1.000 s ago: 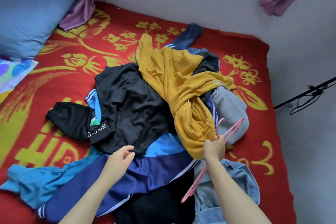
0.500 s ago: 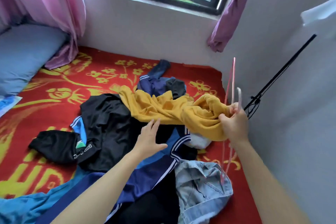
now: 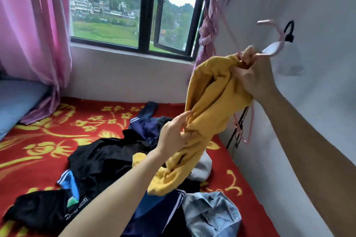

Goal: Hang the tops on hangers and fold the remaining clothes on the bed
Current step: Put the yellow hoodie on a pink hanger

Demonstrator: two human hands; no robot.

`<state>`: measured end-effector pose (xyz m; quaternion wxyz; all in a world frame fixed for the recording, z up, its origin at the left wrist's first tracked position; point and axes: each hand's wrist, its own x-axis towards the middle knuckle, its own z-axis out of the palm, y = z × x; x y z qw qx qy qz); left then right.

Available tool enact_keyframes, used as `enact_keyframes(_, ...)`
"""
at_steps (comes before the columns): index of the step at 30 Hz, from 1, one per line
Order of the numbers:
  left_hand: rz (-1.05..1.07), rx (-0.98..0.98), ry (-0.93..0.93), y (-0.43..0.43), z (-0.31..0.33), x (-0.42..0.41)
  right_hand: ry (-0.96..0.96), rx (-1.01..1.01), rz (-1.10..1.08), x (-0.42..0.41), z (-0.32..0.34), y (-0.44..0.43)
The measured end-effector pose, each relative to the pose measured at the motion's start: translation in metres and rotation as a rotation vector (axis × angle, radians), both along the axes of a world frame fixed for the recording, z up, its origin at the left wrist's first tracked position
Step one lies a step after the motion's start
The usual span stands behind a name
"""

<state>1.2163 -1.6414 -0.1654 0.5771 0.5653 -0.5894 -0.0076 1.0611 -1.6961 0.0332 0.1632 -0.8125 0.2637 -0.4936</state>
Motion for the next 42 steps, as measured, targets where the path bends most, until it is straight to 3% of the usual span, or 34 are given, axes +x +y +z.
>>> enact_keyframes(4,0.163,-0.182,-0.035,0.031,0.037,0.009,-0.057,-0.061,-0.122,0.027,0.032,-0.013)
enact_keyframes(6,0.208,-0.274,-0.175,0.052,0.054,0.007,-0.057,-0.060,-0.154,0.042,0.041,-0.021)
enact_keyframes(8,0.138,-0.242,-0.321,0.066,0.069,0.006,-0.036,-0.076,-0.138,0.051,0.048,-0.022)
enact_keyframes(9,0.052,-0.171,-0.301,0.072,0.075,0.011,-0.038,-0.080,-0.100,0.056,0.051,-0.019)
enact_keyframes(11,-0.062,-0.062,-0.084,0.077,0.080,0.028,-0.047,-0.095,-0.005,0.060,0.054,-0.010)
enact_keyframes(13,0.120,-0.047,0.086,0.073,0.072,0.053,-0.039,-0.109,0.078,0.058,0.052,-0.002)
enact_keyframes(15,0.144,0.177,0.142,0.068,0.060,0.071,-0.065,-0.074,0.130,0.052,0.046,0.002)
enact_keyframes(18,-0.285,0.488,0.347,0.058,0.045,0.075,-0.121,-0.031,0.206,0.046,0.041,0.006)
enact_keyframes(19,-0.438,0.514,0.426,0.055,0.041,0.073,-0.145,-0.020,0.239,0.044,0.042,0.007)
enact_keyframes(21,-0.554,0.532,0.482,0.053,0.040,0.068,-0.171,0.001,0.254,0.037,0.046,0.006)
enact_keyframes(26,-0.304,0.172,0.688,0.066,0.081,0.072,-0.249,-0.008,0.051,0.009,0.053,-0.019)
enact_keyframes(29,-0.192,0.078,0.537,0.086,0.121,0.076,-0.202,-0.029,-0.084,0.003,0.049,-0.035)
enact_keyframes(32,-0.177,0.126,0.462,0.103,0.130,0.076,-0.171,0.015,-0.086,0.012,0.032,-0.039)
enact_keyframes(35,-0.129,0.231,0.538,0.113,0.096,0.077,-0.121,0.077,-0.043,0.029,-0.008,-0.037)
enact_keyframes(42,0.165,0.458,0.752,0.139,-0.028,0.076,0.306,0.448,-0.211,0.072,-0.185,-0.029)
